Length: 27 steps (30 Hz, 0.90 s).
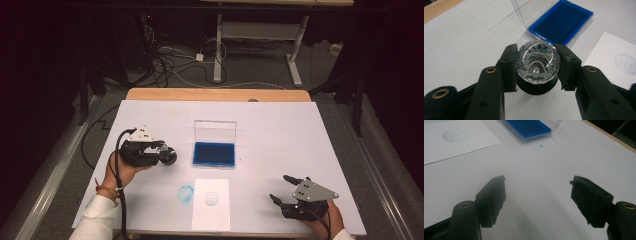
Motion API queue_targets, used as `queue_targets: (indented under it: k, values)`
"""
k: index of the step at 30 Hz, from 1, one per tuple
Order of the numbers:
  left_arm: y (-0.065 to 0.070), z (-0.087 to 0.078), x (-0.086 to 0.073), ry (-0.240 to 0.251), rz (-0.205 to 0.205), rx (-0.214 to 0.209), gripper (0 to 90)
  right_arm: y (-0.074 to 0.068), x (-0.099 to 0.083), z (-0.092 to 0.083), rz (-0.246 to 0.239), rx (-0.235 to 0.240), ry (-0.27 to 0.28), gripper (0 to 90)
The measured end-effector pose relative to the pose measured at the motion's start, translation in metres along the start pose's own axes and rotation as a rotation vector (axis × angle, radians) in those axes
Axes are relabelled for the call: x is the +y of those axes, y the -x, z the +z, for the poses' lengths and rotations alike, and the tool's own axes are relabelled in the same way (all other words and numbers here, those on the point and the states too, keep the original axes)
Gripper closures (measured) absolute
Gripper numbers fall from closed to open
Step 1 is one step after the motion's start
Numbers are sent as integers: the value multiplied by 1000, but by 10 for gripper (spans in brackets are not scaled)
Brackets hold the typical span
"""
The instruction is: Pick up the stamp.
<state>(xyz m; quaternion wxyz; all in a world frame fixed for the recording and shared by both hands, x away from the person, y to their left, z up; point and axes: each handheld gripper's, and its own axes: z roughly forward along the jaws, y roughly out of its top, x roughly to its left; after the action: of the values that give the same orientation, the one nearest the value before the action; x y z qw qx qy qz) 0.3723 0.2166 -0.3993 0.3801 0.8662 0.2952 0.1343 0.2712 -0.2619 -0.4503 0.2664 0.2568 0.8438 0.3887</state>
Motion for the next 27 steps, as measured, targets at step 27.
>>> queue_targets:
  k: [27]
  values:
    - [45, -9, 12, 74, 125, -26, 545, -1, 3, -4, -20, -5, 33, 269]
